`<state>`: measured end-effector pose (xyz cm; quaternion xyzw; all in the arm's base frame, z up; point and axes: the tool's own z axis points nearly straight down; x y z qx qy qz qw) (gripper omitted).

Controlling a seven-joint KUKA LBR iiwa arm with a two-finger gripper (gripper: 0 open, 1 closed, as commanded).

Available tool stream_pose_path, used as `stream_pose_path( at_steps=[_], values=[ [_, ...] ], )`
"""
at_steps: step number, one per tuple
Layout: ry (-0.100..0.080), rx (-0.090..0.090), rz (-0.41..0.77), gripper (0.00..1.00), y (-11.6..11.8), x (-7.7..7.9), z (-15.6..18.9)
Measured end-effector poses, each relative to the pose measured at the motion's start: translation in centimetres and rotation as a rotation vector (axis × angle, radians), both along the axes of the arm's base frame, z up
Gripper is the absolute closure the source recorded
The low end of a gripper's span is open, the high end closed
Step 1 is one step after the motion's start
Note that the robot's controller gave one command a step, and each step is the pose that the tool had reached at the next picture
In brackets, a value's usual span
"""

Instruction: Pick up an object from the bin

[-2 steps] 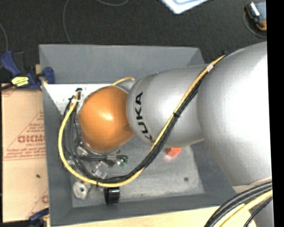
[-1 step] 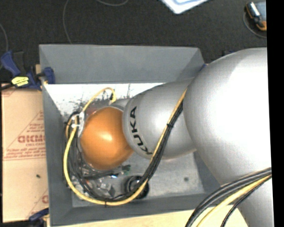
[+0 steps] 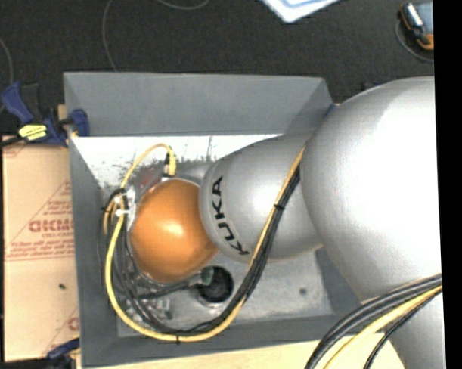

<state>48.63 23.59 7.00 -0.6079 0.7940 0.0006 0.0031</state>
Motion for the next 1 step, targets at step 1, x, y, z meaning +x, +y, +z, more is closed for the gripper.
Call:
stream_pose_path(
  at_steps=[1],
  values=[
    [0.000,0.000,-0.001,1.00,-0.01,0.00,0.00]
  ],
)
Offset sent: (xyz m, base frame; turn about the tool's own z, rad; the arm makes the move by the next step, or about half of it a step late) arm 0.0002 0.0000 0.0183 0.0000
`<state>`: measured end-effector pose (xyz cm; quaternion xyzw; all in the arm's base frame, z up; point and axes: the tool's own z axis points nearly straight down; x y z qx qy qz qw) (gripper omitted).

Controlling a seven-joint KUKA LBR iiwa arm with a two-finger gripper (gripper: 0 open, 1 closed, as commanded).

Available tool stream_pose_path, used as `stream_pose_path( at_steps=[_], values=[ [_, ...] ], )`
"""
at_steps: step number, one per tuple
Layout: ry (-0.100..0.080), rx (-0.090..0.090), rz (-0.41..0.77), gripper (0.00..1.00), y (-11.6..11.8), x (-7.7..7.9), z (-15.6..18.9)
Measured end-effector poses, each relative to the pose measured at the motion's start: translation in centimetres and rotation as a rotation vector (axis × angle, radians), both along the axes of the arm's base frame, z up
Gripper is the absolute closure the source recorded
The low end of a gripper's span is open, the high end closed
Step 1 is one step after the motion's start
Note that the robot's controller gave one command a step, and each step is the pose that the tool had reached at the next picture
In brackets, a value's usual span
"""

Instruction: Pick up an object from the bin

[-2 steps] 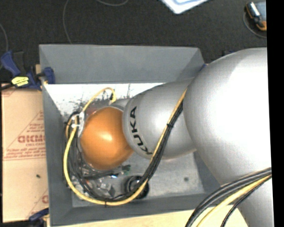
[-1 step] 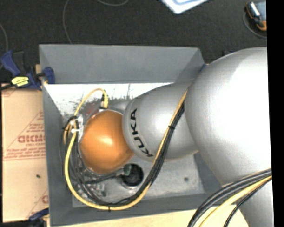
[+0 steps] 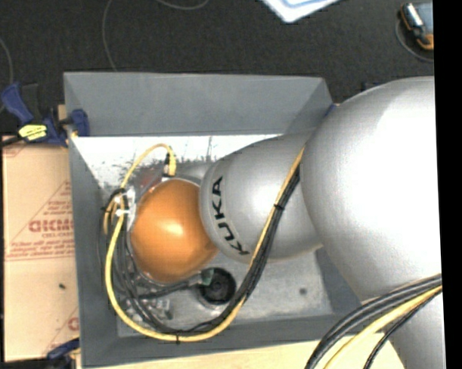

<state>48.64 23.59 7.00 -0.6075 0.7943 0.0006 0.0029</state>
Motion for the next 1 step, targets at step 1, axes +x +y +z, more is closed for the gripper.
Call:
stream_pose_path(
  at_steps=[1],
  values=[
    [0.000,0.001,-0.001,1.00,-0.02,-0.02,0.20]
  ],
)
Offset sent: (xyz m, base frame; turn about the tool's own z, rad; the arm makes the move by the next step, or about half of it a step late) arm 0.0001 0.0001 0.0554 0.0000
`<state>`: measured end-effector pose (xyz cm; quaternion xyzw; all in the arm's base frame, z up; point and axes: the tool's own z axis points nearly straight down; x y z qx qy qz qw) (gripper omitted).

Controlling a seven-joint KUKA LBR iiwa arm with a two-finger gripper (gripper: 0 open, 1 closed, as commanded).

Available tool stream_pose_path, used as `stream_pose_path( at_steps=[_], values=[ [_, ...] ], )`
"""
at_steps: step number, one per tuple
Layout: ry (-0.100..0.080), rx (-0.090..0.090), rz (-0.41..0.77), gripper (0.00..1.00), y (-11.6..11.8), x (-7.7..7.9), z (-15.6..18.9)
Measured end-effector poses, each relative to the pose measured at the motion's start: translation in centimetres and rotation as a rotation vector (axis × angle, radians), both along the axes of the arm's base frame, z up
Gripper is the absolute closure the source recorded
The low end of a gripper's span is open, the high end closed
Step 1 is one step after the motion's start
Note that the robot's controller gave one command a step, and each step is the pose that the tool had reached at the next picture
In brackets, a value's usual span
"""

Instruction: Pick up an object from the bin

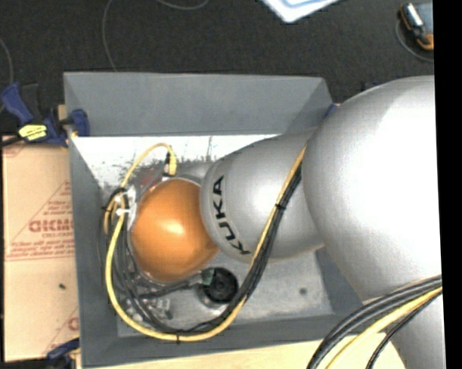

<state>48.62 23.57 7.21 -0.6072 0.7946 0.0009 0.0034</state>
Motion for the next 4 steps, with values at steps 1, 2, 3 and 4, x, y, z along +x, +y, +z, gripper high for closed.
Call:
stream_pose_path(
  at_steps=[1,2,3,4],
  values=[
    [0.002,0.000,-0.001,1.00,0.0,-0.1,0.9],
    [0.003,-0.001,-0.001,1.00,0.0,-0.1,2.6],
    [0.000,0.001,-0.002,1.00,0.0,0.0,4.0],
    [-0.001,0.002,-0.004,1.00,0.0,0.0,5.3]
  ],
)
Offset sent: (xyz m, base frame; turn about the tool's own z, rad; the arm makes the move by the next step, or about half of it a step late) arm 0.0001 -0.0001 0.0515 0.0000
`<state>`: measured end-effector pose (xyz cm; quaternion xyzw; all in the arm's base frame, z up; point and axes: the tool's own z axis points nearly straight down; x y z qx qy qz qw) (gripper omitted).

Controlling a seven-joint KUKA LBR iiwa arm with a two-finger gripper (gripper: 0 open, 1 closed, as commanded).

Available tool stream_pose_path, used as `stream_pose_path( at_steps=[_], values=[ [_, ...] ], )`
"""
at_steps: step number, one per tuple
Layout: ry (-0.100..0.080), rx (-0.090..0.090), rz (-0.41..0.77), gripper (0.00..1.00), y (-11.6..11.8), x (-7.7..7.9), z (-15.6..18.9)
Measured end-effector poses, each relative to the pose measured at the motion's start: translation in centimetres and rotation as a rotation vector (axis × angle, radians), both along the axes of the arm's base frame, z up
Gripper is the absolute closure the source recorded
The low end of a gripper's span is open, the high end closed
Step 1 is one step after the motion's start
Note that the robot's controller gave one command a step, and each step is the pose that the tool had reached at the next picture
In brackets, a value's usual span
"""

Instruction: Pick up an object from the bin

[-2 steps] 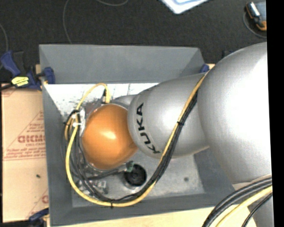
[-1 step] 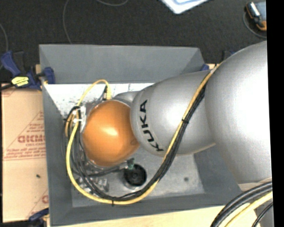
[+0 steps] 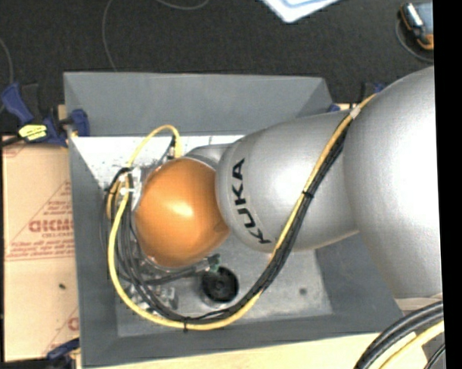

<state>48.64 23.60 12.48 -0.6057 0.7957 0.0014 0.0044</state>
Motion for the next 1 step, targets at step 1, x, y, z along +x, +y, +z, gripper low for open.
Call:
stream_pose_path(
  at_steps=[1],
  values=[
    [0.000,0.000,0.000,1.00,0.00,-0.02,1.09]
  ],
)
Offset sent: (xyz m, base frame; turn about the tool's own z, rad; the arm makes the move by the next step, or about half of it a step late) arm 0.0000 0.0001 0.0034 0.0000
